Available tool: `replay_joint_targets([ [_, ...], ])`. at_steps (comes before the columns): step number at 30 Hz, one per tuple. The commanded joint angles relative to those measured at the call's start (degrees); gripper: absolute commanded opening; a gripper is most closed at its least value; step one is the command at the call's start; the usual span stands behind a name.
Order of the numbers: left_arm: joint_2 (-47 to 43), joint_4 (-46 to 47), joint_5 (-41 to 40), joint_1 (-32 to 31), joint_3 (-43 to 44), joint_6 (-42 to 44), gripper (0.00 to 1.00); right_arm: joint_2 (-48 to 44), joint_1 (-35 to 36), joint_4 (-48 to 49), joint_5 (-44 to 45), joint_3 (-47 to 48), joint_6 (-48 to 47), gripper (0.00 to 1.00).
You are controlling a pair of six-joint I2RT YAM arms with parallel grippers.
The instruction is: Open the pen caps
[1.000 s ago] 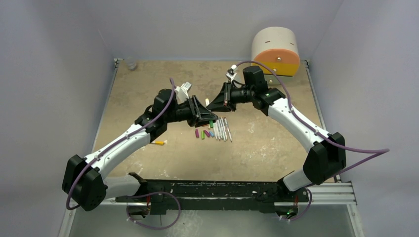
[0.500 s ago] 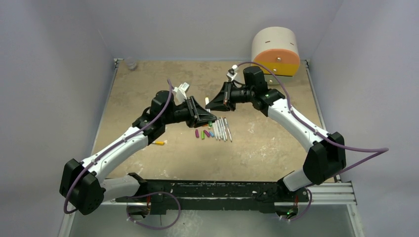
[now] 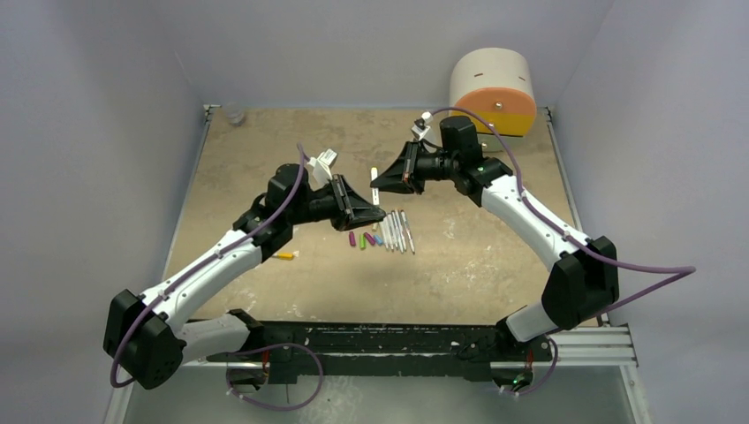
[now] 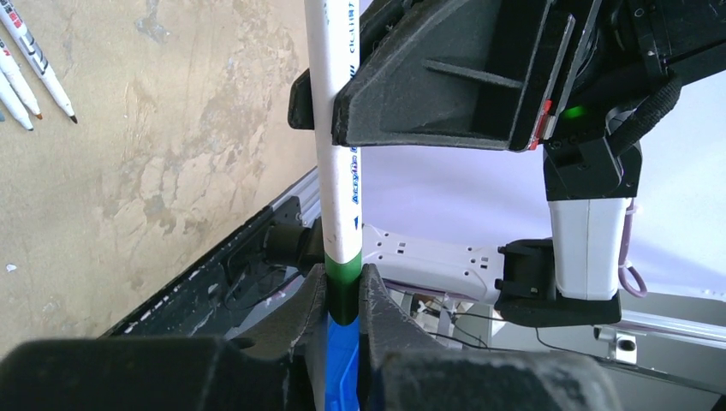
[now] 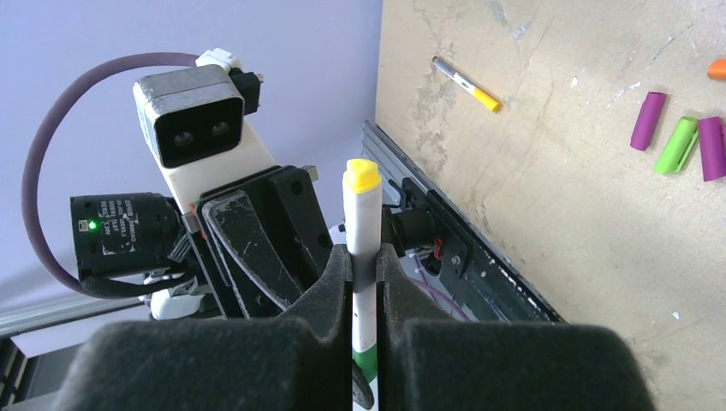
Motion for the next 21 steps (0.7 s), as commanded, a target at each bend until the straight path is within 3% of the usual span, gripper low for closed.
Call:
replay_joint_targets([
  [1, -1.7, 1.5, 0.0, -0.3, -0.6, 0.7, 0.01, -0.6, -0.1, 2.7, 0.0, 1.0, 0.8, 0.00],
  [12, -2.7, -1.6, 0.8, -0.4, -0.7, 1.3, 0.00, -2.7, -2.4, 3.4, 0.0, -2.1, 0.6, 0.00],
  [21, -5.5, -2.6, 0.8, -0.7, -1.6, 1.5, 0.00, -1.2, -14.1, -1.7, -3.1, -0.5, -5.6, 0.00],
])
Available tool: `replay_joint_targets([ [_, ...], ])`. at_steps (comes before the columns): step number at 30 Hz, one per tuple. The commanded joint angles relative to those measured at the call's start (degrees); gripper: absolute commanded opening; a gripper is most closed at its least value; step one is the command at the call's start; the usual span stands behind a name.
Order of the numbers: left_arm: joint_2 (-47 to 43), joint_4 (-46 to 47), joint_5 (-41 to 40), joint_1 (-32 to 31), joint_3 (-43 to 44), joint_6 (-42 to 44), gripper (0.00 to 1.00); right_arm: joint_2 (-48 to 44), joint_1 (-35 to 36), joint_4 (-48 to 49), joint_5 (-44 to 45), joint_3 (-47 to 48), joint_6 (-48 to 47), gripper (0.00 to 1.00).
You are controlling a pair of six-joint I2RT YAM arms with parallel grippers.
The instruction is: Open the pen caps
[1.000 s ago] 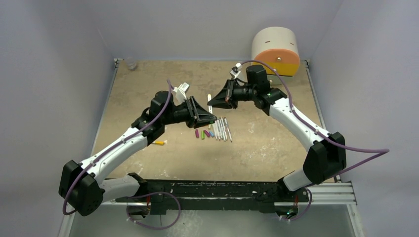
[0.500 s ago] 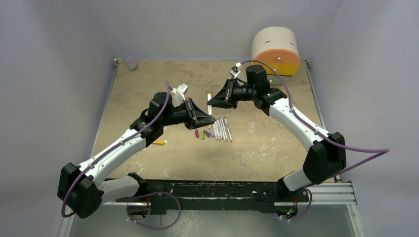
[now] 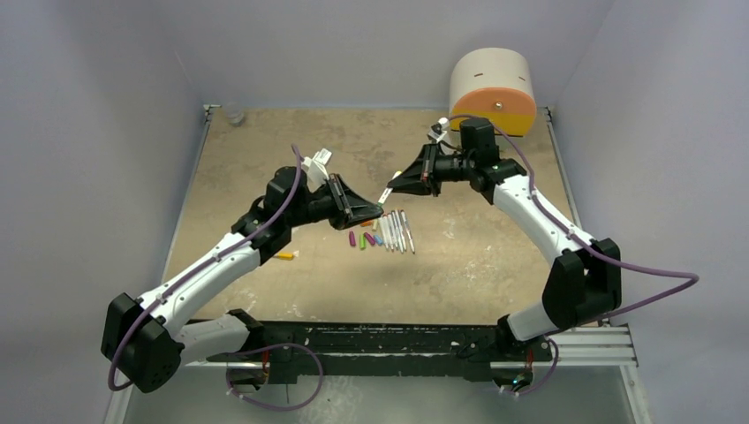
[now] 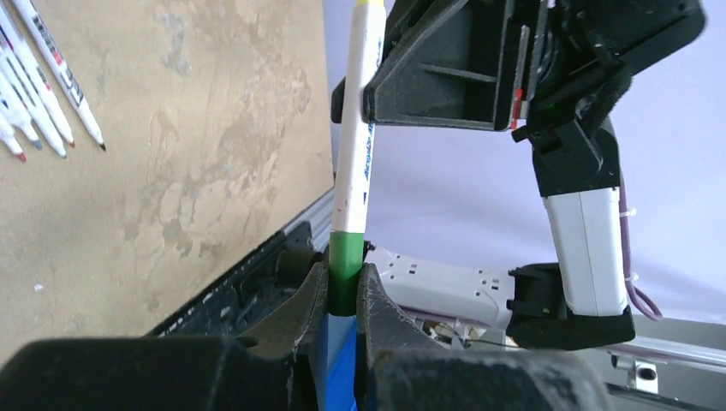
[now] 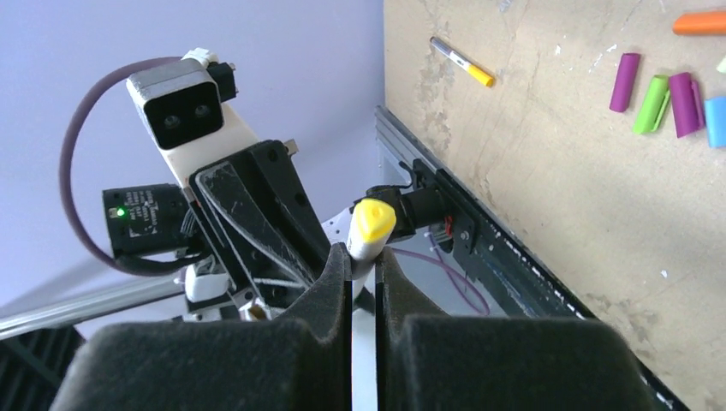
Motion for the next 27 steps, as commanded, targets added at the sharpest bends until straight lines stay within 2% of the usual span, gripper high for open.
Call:
replay_joint_targets([
  [1, -4.4, -1.8, 3.2, -0.3, -0.7, 0.6, 0.00, 0.1, -8.8, -1.7, 2.8, 3.9, -6.3, 0.00],
  [10, -5.6, -2.7, 4.6, -0.4, -1.9, 0.9, 0.00, 4.3, -16.0, -4.6, 1.1, 10.3, -9.5, 0.00],
  [16, -6.4, -4.5, 4.3, -0.4, -2.0, 1.8, 0.00, 6.0, -17.2, -7.1, 1.3, 13.0, -12.4, 0.00],
  [19, -6.7, -8.6, 2.6, -0.4, -1.1, 4.2, 0.00, 6.9, -17.3, -12.2, 2.6, 15.2, -17.1, 0.00],
  [24, -6.7, -13.7, -0.7, -0.4, -0.4, 7.3, 0.00, 7.8, -17.2, -25.7, 11.2, 19.7, -30.5, 0.00],
  [27, -5.5, -17.9, -3.2, -0.4, 0.9, 9.8, 0.00, 7.8, -17.0, -29.3, 20.9, 19.9, -36.7, 0.00],
])
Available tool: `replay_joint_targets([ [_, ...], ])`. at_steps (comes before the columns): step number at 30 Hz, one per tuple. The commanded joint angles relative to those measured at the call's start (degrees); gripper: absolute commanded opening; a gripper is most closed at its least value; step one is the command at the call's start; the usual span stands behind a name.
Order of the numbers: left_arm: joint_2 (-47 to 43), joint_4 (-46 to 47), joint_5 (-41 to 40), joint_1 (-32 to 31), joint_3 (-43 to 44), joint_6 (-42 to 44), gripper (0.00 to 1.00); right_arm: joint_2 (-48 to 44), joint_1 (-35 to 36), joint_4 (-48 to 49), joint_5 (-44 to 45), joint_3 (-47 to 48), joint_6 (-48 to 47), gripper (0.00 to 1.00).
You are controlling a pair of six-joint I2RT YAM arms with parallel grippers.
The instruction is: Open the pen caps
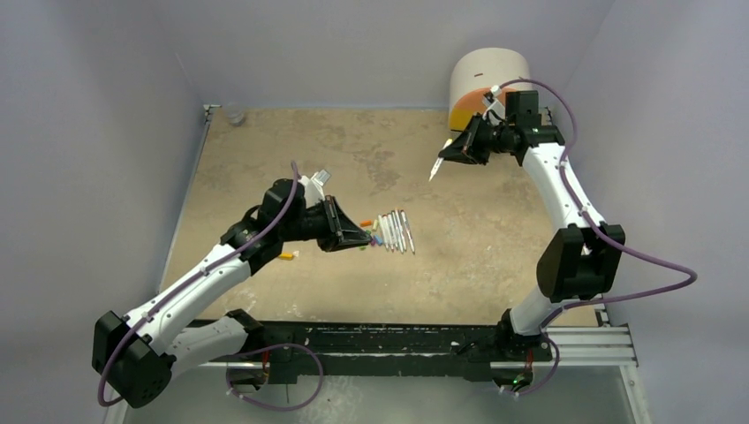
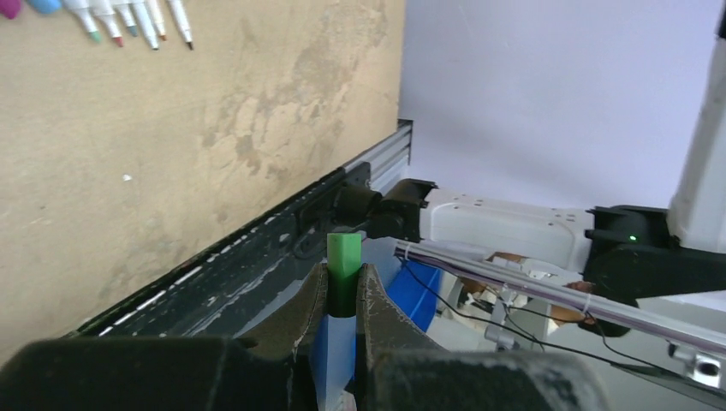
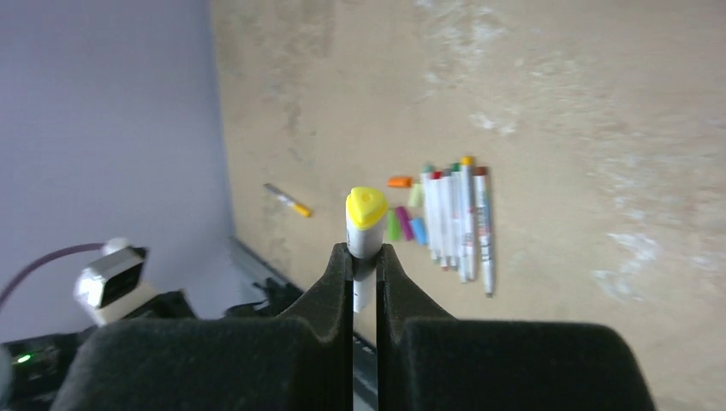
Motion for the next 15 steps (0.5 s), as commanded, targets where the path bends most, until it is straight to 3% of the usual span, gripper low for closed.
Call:
replay_joint_targets([
  [1, 1.2, -7.2, -4.8, -0.1, 4.0, 6.7, 0.00, -0.8, 0.0, -10.3, 13.7, 1.7, -14.0, 0.00],
  [6, 5.5, -12.1, -7.5, -0.1, 6.6, 10.4, 0.00, -1.1, 3.9, -12.5, 22.0, -2.6, -19.1, 0.00],
  [15, 9.0, -15.5, -10.3, -0.1, 9.0, 12.6, 0.00, 2.4, 15.2, -12.2, 31.4, -5.5, -18.8, 0.00],
])
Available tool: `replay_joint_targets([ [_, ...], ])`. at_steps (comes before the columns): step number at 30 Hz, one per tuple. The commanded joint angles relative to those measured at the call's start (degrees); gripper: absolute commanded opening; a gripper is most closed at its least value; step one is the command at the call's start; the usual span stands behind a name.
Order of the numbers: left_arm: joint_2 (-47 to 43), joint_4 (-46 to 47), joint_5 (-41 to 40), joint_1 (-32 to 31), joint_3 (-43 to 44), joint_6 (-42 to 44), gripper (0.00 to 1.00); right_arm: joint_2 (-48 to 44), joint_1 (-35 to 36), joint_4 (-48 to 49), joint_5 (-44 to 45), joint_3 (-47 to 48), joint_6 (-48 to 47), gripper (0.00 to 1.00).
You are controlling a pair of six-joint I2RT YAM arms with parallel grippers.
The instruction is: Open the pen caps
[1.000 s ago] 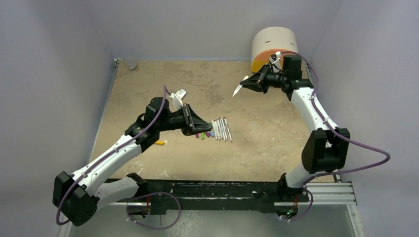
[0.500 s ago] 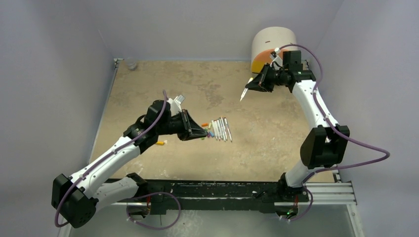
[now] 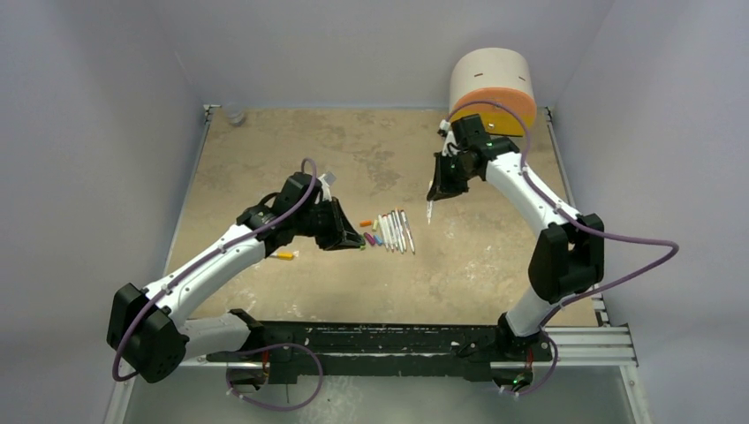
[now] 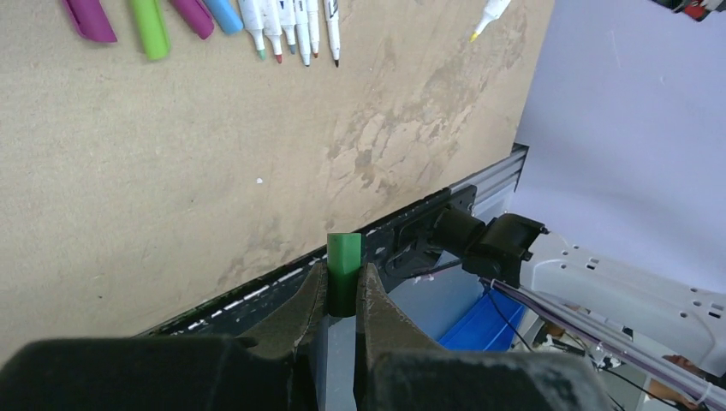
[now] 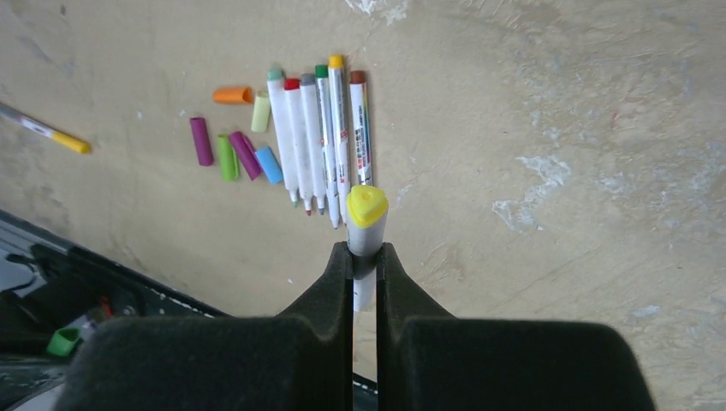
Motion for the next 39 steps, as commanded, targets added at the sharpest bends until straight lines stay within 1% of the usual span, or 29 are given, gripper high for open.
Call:
replay_joint_targets([
  [1, -0.1, -1.1, -2.1, -0.1, 3.1, 2.4, 0.00, 2.1, 3.8, -1.6, 7.7, -0.1, -2.3, 0.00],
  [6, -0.1, -1.2, -2.4, -0.1, 2.7, 2.3, 0.00, 5.0, 7.7, -3.3, 13.4, -0.2, -3.5, 0.00],
  [9, -0.2, -1.1, -2.6, -0.1, 2.7, 2.2, 0.00, 6.3, 9.4, -3.3, 14.6, -0.5, -3.7, 0.00],
  [13, -0.7, -1.7, -3.0, 0.0, 2.7, 2.4, 0.00, 7.8, 11.2, -2.3, 14.0, -0.9, -3.3, 0.00],
  [18, -1.9, 0.2, -2.8, -0.1, 0.2, 0.9, 0.00, 9.6, 11.8, -1.1, 13.4, -0.5, -3.0, 0.00],
  [26, -1.2, -1.5, -2.9, -0.1, 1.5, 1.7, 0.00, 11.8, 12.4, 0.2, 12.8, 0.2, -2.9, 0.00],
  [39, -1.7, -1.7, -3.3, -0.1, 0.8, 1.6, 0.00, 13.9, 13.6, 0.6, 12.4, 1.7, -2.8, 0.00],
])
